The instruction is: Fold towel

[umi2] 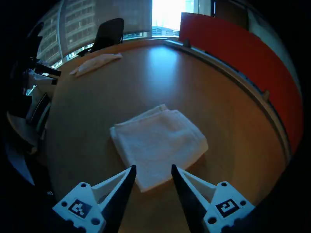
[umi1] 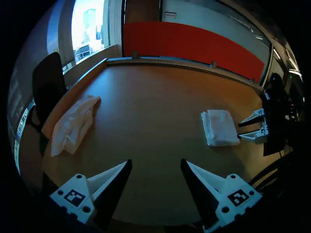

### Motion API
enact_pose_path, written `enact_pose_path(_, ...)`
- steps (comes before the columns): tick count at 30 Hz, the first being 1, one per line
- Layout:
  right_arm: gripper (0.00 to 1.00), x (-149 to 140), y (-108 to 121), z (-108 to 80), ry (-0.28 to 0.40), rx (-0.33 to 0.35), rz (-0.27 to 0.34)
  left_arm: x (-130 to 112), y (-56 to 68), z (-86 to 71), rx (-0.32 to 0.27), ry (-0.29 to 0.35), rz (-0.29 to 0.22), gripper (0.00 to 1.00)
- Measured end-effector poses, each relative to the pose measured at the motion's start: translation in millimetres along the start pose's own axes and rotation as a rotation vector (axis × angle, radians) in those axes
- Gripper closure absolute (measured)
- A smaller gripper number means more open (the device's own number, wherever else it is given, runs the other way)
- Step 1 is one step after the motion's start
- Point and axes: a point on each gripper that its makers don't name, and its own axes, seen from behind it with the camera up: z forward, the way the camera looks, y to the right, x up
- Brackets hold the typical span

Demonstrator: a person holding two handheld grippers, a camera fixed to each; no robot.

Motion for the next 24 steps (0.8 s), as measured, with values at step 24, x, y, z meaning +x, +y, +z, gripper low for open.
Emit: enact_pose_path(24,0.42,-48,-16,2.4,-0.077,0.003,0.042,-3,4.7,-1.3,-0.008,0.0,0.007,0.07)
